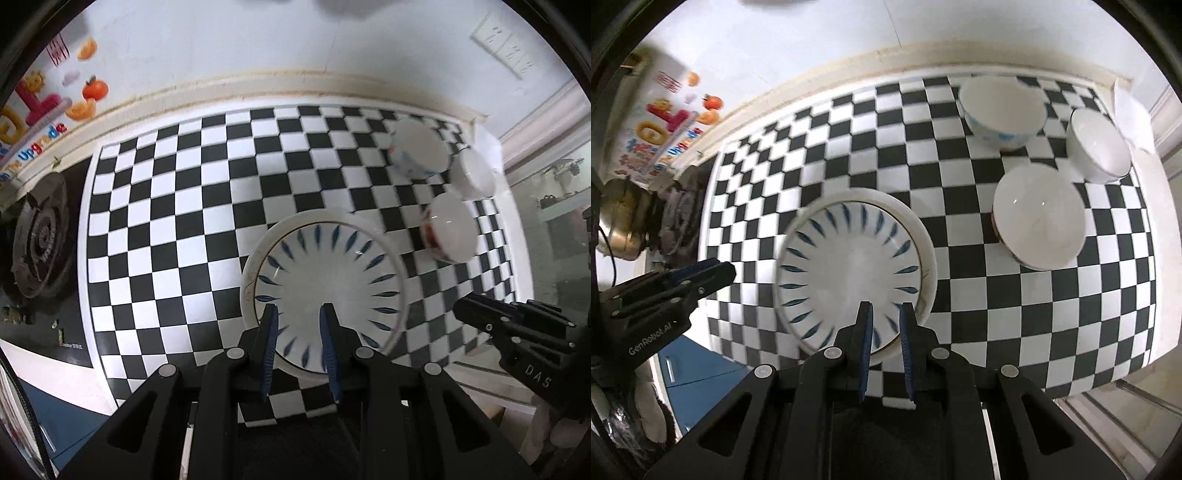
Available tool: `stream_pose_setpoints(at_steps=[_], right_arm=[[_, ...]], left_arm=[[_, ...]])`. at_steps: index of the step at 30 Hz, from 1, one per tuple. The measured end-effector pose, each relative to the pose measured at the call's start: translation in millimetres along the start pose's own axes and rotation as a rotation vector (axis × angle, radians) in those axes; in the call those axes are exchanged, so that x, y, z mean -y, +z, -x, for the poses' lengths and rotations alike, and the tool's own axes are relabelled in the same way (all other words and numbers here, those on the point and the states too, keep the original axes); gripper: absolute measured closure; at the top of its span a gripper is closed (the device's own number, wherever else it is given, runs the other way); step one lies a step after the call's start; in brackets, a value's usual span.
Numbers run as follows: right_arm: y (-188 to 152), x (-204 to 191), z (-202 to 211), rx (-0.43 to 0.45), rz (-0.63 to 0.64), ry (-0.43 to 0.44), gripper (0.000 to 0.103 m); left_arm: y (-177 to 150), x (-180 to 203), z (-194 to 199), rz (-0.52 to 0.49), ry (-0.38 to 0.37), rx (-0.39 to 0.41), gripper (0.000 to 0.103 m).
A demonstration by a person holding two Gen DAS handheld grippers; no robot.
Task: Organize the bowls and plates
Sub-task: 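Move both grippers from the plate stack toward the bowls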
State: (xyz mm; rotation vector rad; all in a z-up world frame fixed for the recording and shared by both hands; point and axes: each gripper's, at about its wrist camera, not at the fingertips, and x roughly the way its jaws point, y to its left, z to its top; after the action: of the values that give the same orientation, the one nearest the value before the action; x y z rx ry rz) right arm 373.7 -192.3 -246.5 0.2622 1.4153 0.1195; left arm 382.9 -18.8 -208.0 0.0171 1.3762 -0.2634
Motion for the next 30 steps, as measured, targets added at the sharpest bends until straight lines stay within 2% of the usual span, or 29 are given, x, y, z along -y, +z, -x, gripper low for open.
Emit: stream_pose_setpoints(at_steps=[4,6,7,11,13,16,17,30], right_arm=[[-9,-8,37,0.053,0.024,-0.014,0.085],[-12,-13,56,0.086,0.033,-0.015,0.078],[-14,-15,62,0.098,0.035,-0.016,0.069],[-19,-22,85,0.125,0.038,-0.017,0.035],[-22,-23,94,0.135,0.034,-0.016,0.029],[-26,-23,106,0.148,0.021,-0.012,0.025],[-27,-22,108,0.150,0.014,-0.008,0.025],[-34,-22,113,0.132,0.004,-0.012,0.023]], left_arm=[[-4,10,29,-0.006,-0.003,0.039,0.082],[-5,12,41,-0.006,-0.005,0.055,0.075],[-6,14,47,-0.008,-0.006,0.058,0.071],[-11,17,65,0.003,-0.011,0.086,0.070],[-13,18,74,0.004,-0.006,0.097,0.068],[-16,19,81,0.011,-0.012,0.104,0.055],[-17,19,82,0.015,-0.012,0.104,0.054],[-22,24,94,0.017,-0.018,0.113,0.053]])
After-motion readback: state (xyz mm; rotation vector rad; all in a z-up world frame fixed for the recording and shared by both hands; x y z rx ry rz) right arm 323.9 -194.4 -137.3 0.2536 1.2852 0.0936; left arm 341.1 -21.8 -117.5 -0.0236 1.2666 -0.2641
